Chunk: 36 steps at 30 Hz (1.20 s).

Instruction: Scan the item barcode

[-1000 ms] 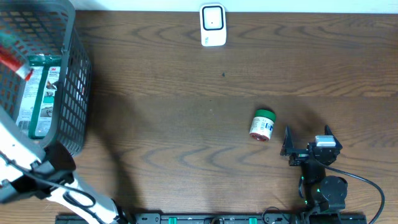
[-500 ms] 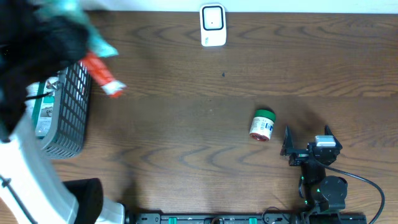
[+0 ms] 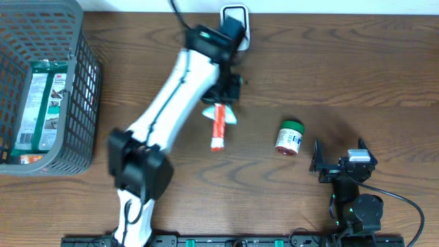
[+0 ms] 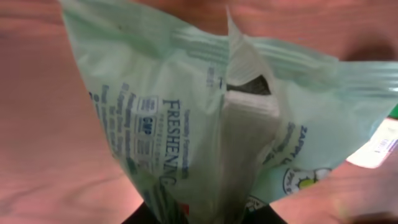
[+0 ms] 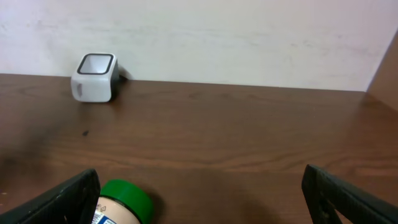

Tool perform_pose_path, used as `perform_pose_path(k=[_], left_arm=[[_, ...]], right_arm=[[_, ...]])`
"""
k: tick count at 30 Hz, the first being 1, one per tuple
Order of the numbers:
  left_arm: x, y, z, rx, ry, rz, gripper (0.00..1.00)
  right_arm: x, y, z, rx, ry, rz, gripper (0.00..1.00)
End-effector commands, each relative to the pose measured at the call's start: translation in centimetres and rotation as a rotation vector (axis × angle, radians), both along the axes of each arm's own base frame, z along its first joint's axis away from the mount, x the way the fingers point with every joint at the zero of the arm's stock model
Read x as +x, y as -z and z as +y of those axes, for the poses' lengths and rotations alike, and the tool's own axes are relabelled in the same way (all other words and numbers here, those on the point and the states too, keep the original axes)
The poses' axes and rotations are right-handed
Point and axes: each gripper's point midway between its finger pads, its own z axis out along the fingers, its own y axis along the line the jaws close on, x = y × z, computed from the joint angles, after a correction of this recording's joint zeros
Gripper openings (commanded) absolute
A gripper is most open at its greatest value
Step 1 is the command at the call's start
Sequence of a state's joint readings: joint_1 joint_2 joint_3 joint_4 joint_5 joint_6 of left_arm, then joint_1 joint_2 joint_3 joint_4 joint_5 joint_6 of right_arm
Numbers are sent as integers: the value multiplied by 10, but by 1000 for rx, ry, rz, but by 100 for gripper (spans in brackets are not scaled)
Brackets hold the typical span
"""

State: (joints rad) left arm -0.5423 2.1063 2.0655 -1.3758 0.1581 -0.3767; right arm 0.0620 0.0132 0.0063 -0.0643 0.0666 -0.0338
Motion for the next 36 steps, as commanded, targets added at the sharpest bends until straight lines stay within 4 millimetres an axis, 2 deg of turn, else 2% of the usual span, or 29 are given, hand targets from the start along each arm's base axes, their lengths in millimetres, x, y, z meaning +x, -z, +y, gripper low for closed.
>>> perform_pose_path(k=[1, 4, 11, 18, 19, 21, 22, 24, 28, 36], left_arm=[[-11, 32, -36, -54, 4, 78, 7], [-14, 58, -59, -55, 25, 92, 7], [-18, 87, -96, -69, 43, 75, 7], [-24, 110, -104, -7, 50, 47, 8], [-24, 110, -106, -12, 53, 41, 16], [-21, 110, -109, -22, 53, 30, 59], [-20, 110, -110, -27, 53, 25, 70], [-17, 110, -110, -33, 49, 18, 75], [-6, 107, -107, -51, 36, -4, 77], [23, 72, -88, -88, 6, -86, 81]], right_arm=[[0, 1, 1, -6, -3, 5, 99], [0, 1, 1, -6, -3, 5, 99], [0, 1, 1, -6, -3, 5, 99], [0, 1, 1, -6, -3, 5, 99], [0, 1, 1, -6, -3, 5, 99], [0, 1, 1, -6, -3, 5, 99], [0, 1, 1, -6, -3, 5, 99], [0, 1, 1, -6, -3, 5, 99], [0, 1, 1, -6, -3, 5, 99], [0, 1, 1, -6, -3, 5, 99]])
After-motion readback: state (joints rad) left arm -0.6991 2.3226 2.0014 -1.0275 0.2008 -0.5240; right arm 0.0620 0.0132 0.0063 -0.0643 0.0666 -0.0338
